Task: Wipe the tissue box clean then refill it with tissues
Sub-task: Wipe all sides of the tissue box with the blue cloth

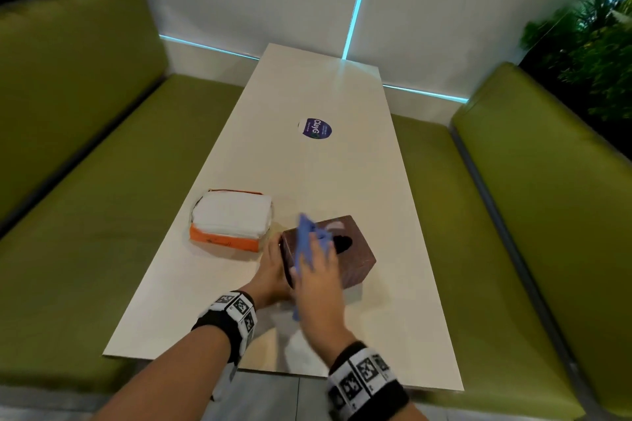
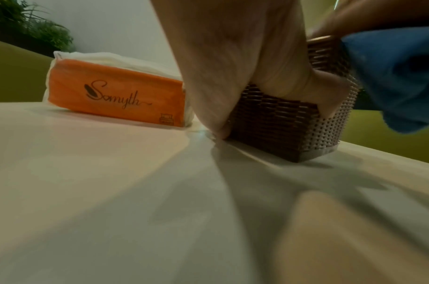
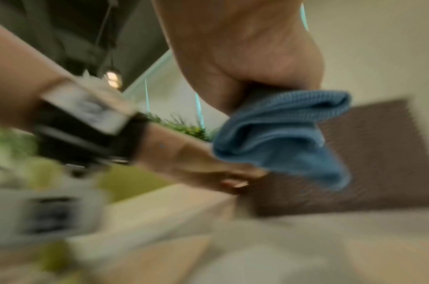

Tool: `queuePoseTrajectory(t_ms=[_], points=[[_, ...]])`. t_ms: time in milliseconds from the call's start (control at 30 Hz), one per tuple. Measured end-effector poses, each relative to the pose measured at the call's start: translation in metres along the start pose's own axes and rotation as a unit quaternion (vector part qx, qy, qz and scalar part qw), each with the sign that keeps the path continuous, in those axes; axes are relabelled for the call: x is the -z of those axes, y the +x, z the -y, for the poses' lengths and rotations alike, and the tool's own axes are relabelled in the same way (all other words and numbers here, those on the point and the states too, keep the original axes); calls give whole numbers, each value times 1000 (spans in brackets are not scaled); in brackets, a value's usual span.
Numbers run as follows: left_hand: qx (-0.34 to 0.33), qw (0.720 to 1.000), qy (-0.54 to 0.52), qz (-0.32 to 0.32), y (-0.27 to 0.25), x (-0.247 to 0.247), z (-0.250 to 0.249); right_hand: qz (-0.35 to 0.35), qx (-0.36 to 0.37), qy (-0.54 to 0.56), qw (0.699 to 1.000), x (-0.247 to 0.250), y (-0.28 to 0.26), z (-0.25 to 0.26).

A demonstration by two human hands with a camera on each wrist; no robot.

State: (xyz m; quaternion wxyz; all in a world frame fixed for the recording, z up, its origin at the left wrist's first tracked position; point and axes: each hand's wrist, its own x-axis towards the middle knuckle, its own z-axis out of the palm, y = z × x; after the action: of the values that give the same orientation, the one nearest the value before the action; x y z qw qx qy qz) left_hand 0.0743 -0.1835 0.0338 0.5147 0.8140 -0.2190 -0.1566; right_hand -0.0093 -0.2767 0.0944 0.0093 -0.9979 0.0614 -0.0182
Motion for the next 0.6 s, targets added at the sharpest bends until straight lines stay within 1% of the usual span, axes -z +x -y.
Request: queuePoseTrajectory(t_ms=[33, 67, 133, 167, 200, 233, 267, 300, 367, 400, 433, 500, 533, 567, 600], points=[[3, 1000, -10, 5, 0, 0, 1, 15, -8, 53, 998, 1, -2, 10], [-3, 1000, -9, 4, 0, 1, 3, 45, -35, 106, 993, 3, -1, 6], [-20, 1000, 10, 6, 0, 2, 6, 14, -94, 94, 991, 2, 13, -14], [-13, 1000, 10, 10, -1, 3, 6, -6, -136, 79, 988, -2, 19, -33], [-6, 1000, 10, 12, 0, 3, 5, -4, -182, 117, 976, -2, 22, -51], [-1, 1000, 10, 11, 0, 3, 3, -17, -212, 164, 963, 2, 23, -64], [-3, 1000, 12, 10, 1, 3, 2, -59, -230, 230, 944, 4, 24, -71], [1, 1000, 12, 11, 1, 3, 1, -84, -235, 260, 933, 5, 27, -75], [12, 1000, 10, 17, 2, 2, -1, -73, -272, 274, 920, 5, 35, -79], [16, 1000, 7, 21, 2, 3, 0, -69, -307, 293, 903, 5, 40, -83], [20, 999, 1, 25, 2, 3, -1, -56, -336, 283, 897, 5, 44, -90], [22, 999, -5, 31, 2, 5, -4, -16, -339, 273, 900, 8, 49, -103], [25, 999, -3, 28, 4, 6, -3, -3, -330, 296, 896, 8, 52, -112], [36, 999, -8, 28, 4, 7, -4, 0, -317, 349, 882, 10, 52, -121], [49, 998, -30, 30, 4, 9, -4, 2, -307, 412, 858, 11, 51, -130]])
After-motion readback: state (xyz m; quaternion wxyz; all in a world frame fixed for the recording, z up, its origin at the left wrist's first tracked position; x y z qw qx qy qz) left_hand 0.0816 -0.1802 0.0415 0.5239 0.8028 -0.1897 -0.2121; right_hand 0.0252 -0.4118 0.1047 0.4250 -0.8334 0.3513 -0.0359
